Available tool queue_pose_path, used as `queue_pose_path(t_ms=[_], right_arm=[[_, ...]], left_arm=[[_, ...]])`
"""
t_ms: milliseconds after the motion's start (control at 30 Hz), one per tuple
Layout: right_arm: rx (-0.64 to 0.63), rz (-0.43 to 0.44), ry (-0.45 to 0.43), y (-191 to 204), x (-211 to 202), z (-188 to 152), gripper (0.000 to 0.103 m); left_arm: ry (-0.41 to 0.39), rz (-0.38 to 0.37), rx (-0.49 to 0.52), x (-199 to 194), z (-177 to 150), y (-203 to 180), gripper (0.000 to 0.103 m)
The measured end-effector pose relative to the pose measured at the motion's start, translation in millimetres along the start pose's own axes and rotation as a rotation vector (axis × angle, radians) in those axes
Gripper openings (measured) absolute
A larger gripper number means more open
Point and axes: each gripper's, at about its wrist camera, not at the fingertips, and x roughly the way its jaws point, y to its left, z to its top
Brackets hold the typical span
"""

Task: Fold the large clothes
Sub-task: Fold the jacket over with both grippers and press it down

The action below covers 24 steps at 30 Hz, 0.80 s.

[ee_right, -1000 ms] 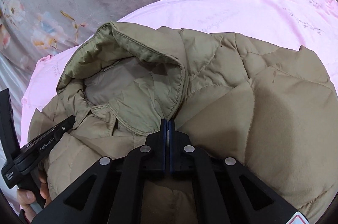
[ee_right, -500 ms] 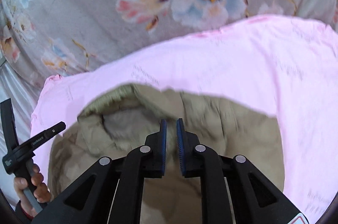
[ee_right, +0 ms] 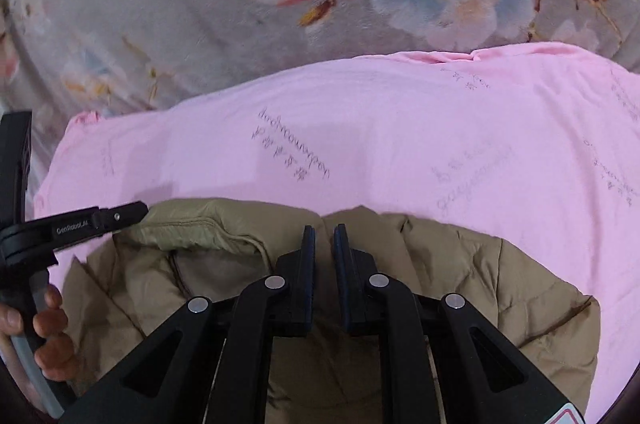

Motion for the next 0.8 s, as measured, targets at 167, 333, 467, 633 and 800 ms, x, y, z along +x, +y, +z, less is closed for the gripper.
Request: queue_pose_path(t_ms=[167, 333, 467, 633, 800], right_arm=[[-0.098, -0.076, 0.03, 2.9, 2.6, -26.0, 0.004], [-0.094, -0.083, 0.039, -4.0, 9.6, -30.8, 0.001], [-0.088, -0.07, 0.046, -7.1, 18.3, -33.5, 0.001], [-0.106, -0.083, 0.046, -4.6, 21.5, -33.9, 0.001], [-0.109, -0.081, 0.047, -4.4, 23.3, -33.0, 0.001]], left_arm=[[-0.008, 0.031, 0.058, 11.3, -35.3, 8.1, 0.013], [-0.067, 0.033, 0.075, 17.0, -46.9, 11.8, 0.013], [-0.106, 0.082, 0.123, 17.8, -50.6, 2.7, 0.013], [-0.123, 0.114, 0.145, 20.0, -51.1, -2.2, 0.013], [-0.127, 0.142, 0.166, 21.7, -52.0, -7.2, 0.012]])
